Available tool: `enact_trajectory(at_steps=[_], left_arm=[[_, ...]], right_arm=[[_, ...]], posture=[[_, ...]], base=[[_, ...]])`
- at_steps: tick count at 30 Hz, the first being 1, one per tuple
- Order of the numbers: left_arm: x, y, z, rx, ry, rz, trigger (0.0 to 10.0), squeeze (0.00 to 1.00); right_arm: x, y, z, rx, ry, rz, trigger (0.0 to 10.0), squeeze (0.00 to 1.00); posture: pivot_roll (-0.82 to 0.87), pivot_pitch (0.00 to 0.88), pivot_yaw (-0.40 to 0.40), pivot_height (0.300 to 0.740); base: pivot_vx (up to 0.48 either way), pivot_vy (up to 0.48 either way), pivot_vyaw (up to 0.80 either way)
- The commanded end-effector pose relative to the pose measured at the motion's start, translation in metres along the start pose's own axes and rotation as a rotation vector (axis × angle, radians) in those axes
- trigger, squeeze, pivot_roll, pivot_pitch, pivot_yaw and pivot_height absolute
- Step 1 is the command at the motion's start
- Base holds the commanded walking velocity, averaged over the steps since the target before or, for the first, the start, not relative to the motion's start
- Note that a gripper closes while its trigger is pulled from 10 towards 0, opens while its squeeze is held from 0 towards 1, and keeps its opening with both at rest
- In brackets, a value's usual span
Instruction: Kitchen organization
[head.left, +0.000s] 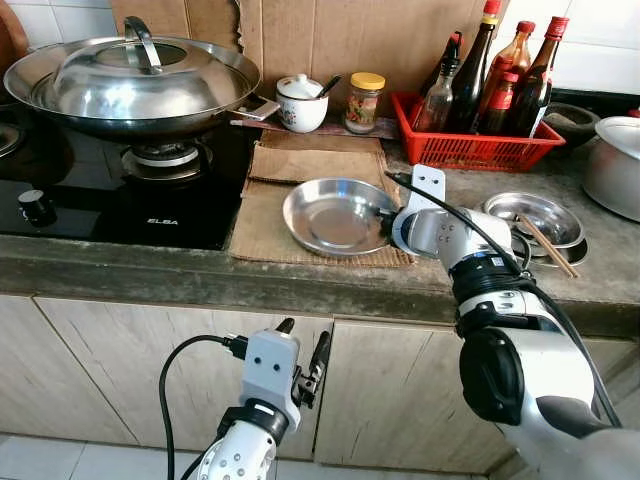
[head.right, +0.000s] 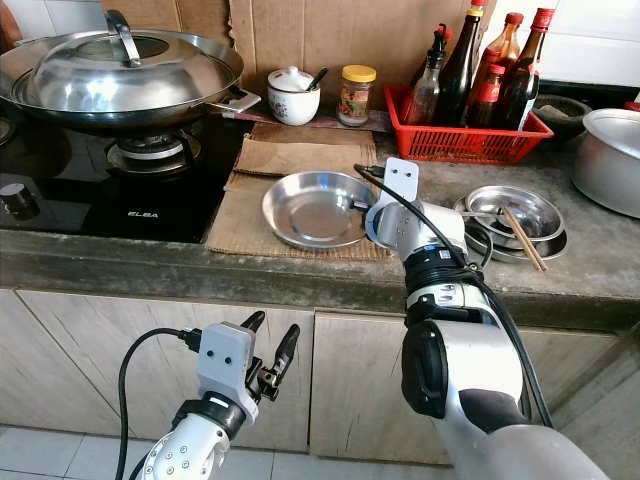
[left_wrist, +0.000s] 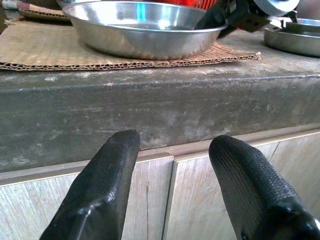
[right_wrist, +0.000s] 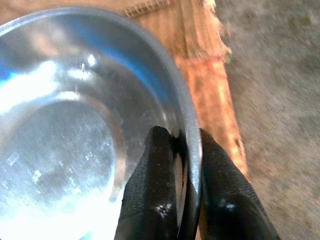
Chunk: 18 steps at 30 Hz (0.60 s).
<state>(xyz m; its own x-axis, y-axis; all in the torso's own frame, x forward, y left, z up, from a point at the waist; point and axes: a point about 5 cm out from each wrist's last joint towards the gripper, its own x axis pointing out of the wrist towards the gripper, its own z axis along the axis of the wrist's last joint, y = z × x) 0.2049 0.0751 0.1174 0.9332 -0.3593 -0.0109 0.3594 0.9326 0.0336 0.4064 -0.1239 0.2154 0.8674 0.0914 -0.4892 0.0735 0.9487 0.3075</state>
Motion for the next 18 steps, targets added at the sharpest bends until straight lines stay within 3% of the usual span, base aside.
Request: enact_trajectory(at_steps=[1,7,10,14,18], left_arm=[[0.002,-0.001,0.002,0.007,-0.008,0.001,10.0,0.0],[0.002,0.0,0.002,0.007,-0.008,0.004,10.0,0.0],[0.003,0.0,0.001,0.007,-0.007,0.006,10.0,0.0],[0.004,0.002,0.0,0.009,-0.006,0.006,10.0,0.0],[0.005,0.003,-0.001,0.008,-0.005,0.006,10.0,0.0]], right_arm=[[0.0,0.002,-0.002,0.026,0.014,0.0,0.0,0.0],[-0.001,0.011,-0.003,0.084,-0.005,0.059,0.0,0.0],[-0.004,0.021,-0.002,0.172,-0.057,0.13,0.0,0.0],[-0.015,0.035,0.005,0.245,-0.2,0.217,0.0,0.0],[-0.023,0.038,0.006,0.242,-0.287,0.253,0.0,0.0]], posture=[[0.07,0.03,-0.109,0.74],[0.07,0.021,-0.111,0.74],[0.07,0.014,-0.109,0.74],[0.07,0.003,-0.102,0.74],[0.07,0.0,-0.095,0.74]], base=[[0.0,0.0,0.0],[0.0,0.0,0.0],[0.0,0.0,0.0],[0.0,0.0,0.0],[0.0,0.0,0.0]])
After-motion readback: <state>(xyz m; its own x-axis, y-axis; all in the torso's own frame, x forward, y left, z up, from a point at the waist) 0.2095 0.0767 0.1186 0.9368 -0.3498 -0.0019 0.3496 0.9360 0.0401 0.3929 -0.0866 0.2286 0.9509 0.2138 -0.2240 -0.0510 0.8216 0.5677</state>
